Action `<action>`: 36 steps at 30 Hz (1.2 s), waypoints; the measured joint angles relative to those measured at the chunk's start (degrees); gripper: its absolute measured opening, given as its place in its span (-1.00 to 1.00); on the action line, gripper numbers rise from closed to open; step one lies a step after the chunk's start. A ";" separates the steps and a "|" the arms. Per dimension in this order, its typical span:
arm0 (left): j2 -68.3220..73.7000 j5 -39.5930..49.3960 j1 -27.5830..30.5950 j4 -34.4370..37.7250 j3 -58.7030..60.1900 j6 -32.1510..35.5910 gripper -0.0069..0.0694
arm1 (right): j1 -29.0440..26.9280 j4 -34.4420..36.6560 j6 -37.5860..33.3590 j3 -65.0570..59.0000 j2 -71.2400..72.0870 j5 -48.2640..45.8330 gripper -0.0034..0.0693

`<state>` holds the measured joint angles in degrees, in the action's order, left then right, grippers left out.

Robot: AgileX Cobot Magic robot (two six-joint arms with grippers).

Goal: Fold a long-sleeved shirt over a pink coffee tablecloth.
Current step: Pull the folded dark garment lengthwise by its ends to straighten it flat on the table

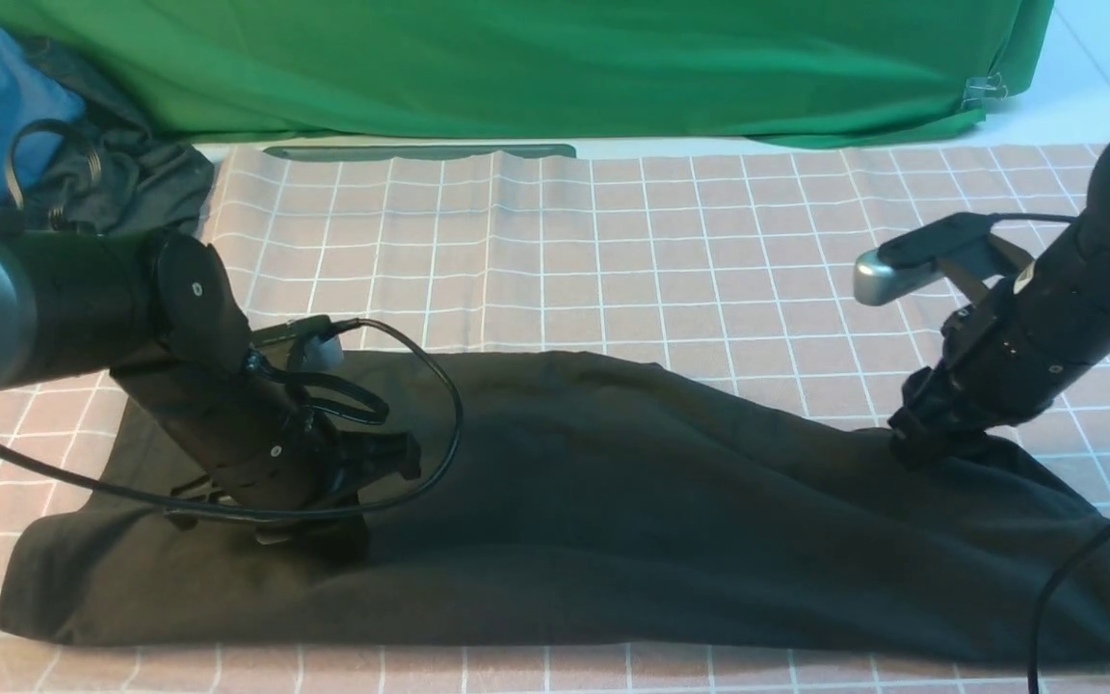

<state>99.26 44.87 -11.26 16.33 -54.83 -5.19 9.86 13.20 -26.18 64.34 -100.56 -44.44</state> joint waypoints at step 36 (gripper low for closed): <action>-0.39 3.23 0.00 -0.06 0.28 0.00 -0.78 | 0.18 -4.35 -0.80 1.00 2.46 1.14 -0.76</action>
<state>98.87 48.11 -11.26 16.27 -54.55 -5.19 10.04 8.85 -26.97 65.34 -98.10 -43.29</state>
